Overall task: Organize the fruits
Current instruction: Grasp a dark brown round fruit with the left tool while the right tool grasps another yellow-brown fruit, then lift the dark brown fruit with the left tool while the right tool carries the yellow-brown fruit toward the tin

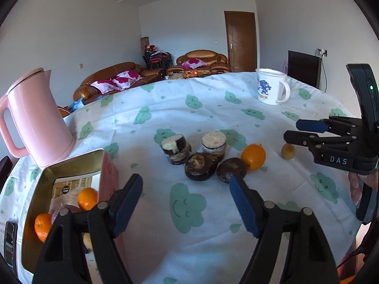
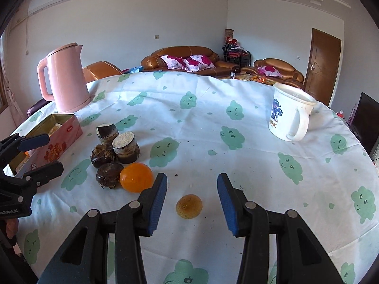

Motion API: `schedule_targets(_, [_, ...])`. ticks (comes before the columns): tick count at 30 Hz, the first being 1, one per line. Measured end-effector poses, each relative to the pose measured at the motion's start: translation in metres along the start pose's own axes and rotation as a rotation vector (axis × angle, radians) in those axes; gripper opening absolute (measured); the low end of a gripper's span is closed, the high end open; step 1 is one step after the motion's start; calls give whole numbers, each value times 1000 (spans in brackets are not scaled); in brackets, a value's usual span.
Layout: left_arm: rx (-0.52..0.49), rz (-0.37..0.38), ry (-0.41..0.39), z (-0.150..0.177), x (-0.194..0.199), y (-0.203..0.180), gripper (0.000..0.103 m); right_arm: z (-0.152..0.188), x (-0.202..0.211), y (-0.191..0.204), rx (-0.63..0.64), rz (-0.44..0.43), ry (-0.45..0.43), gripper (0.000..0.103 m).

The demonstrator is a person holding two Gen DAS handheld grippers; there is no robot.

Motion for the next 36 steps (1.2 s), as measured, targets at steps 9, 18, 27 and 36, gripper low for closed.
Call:
schedule_targets(9, [-38, 144, 134, -4, -41, -35, 49, 8, -10, -3, 13, -30, 68, 44])
schedule_targets(18, [-32, 185, 209, -5, -65, -45, 48, 13, -18, -1, 28, -57, 121, 44])
schedule_targets(27, [-8, 195, 223, -6, -71, -39, 38, 18, -27, 3, 43, -77, 177, 29])
schedule_targets(36, [27, 193, 129, -12, -52, -30, 38, 15, -20, 6, 65, -68, 135, 29])
Point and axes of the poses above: each gripper's, at about its wrist camera, not at the fingertips, and x roughly against the way its jaws point, y to its left, z to its underside, the point moved 5 cm from there along -x, roughly the way its jaws point, and after that the axes turned 7 degrees about z, right-handed, at the moved point
